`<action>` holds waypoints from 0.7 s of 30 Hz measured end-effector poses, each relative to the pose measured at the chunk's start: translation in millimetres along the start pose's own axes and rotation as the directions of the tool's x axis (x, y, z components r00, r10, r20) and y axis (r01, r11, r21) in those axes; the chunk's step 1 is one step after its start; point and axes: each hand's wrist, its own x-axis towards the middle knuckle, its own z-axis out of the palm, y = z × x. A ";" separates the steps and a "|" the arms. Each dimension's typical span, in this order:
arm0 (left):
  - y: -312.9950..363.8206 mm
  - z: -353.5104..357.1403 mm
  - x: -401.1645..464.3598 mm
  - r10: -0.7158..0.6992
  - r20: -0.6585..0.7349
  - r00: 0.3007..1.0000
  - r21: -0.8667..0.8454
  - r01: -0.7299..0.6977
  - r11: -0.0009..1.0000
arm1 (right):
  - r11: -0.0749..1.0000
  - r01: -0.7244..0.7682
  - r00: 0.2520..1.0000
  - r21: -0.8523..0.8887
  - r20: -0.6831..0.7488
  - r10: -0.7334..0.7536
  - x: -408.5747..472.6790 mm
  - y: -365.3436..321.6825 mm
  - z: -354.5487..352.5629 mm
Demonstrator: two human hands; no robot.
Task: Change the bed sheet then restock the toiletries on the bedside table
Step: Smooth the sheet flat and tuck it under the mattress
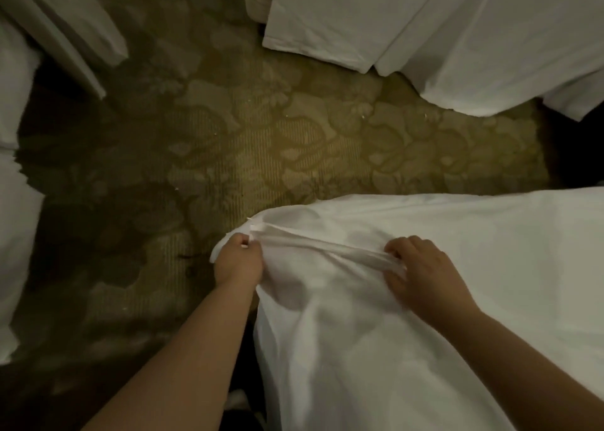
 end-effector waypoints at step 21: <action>65.2 121.3 -113.8 0.655 0.654 0.378 0.565 -0.820 -0.092 | 0.879 -0.406 0.856 0.250 0.440 0.271 -60.5 139.0 -17.3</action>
